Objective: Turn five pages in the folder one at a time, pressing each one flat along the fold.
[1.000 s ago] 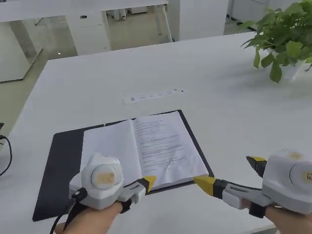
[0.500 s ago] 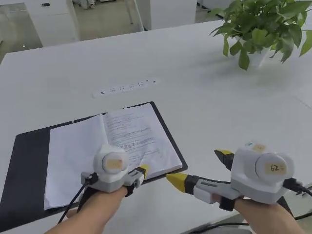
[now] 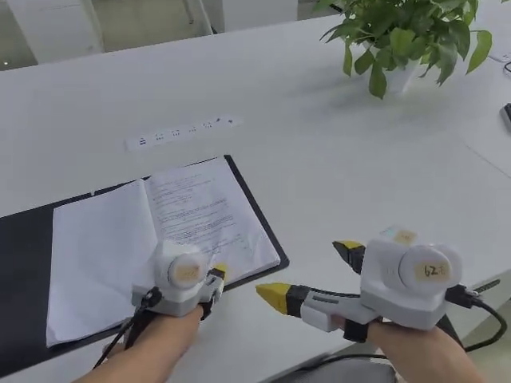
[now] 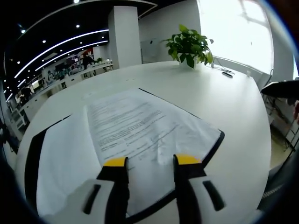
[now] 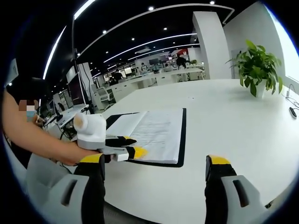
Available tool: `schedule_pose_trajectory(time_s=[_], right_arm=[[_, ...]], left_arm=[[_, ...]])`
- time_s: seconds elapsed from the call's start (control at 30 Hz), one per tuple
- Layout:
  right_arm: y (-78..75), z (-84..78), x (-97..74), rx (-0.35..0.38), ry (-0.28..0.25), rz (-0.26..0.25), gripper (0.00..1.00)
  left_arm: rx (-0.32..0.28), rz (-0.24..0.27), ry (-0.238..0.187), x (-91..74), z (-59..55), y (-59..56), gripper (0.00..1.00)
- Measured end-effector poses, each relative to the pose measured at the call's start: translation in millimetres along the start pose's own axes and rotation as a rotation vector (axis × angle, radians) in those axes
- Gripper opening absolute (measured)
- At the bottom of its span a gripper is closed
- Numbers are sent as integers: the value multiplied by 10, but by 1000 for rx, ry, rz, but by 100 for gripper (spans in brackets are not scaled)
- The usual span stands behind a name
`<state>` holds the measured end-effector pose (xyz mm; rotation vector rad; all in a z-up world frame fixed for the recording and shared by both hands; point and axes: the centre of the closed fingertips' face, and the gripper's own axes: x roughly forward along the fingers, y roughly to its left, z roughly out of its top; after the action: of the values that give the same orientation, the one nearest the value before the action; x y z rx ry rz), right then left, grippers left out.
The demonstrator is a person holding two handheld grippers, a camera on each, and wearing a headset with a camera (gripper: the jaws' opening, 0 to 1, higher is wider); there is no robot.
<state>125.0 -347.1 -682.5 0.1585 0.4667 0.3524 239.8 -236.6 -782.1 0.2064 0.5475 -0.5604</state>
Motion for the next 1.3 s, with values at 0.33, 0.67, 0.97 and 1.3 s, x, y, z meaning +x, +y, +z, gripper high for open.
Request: schedule_pose_trajectory(time_s=[0.33,0.67,0.97,1.3], right_arm=[[-51,-9,13,10,4,-7,88],[-67,-54,46,13,22,3,85],[-76,-13,243,1,43,43,74],[-8,-190,767,149,155,143,50]], left_arm=[[91,-29,-14,18,8,-130,13],[10,-22,-16,24,5,-43,7],[-228,-60,-3,30,9,-22,0],[-239,-71,1,20,4,-44,0]])
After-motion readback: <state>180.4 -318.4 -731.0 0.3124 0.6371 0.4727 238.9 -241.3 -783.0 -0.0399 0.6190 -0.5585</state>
